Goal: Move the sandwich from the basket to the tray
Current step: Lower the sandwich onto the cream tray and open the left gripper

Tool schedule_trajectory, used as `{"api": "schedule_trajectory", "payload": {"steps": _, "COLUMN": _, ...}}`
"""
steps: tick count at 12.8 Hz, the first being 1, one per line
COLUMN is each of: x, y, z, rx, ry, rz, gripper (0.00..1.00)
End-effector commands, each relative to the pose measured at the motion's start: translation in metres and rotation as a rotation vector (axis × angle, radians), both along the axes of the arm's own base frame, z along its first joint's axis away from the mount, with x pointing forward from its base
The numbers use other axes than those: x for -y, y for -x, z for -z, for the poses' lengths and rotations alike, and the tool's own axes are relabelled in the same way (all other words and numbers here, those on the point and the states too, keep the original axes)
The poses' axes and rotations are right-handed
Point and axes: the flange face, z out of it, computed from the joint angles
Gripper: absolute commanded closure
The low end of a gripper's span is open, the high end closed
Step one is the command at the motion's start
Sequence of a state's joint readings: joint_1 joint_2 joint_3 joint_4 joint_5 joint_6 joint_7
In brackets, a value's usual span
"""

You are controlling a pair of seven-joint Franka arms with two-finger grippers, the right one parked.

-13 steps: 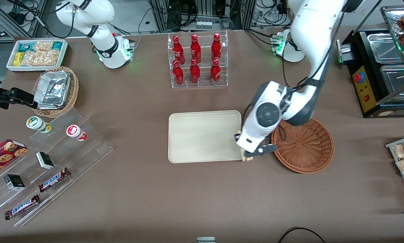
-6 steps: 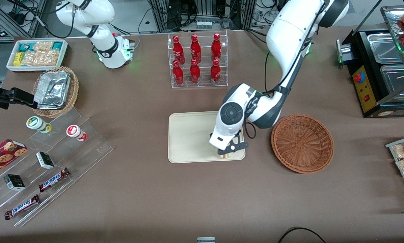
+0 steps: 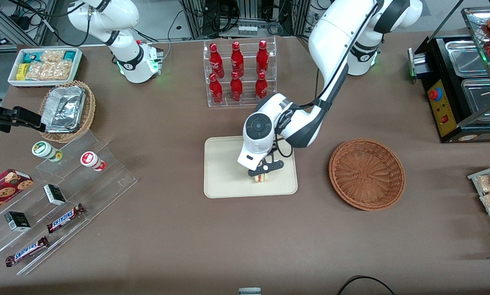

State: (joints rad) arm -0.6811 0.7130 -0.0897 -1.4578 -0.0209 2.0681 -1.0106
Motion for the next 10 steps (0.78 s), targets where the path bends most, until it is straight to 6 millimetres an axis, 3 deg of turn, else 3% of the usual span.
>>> {"api": "schedule_trajectory", "payload": {"steps": 1, "x": 0.018, "y": 0.009, "z": 0.006, "rx": -0.002, "ry": -0.012, "rz": -0.025, "gripper": 1.0}}
{"api": "schedule_trajectory", "payload": {"steps": 4, "x": 0.024, "y": 0.016, "z": 0.012, "rx": -0.004, "ry": -0.018, "rz": -0.014, "gripper": 1.0}}
{"api": "schedule_trajectory", "payload": {"steps": 8, "x": 0.03, "y": 0.007, "z": 0.026, "rx": 0.007, "ry": -0.019, "rz": -0.101, "gripper": 1.0}}
{"api": "schedule_trajectory", "payload": {"steps": 9, "x": 0.03, "y": 0.006, "z": 0.026, "rx": 0.009, "ry": -0.019, "rz": -0.115, "gripper": 0.94}}
{"api": "schedule_trajectory", "payload": {"steps": 10, "x": 0.031, "y": 0.005, "z": 0.024, "rx": 0.012, "ry": -0.016, "rz": -0.117, "gripper": 0.62}}
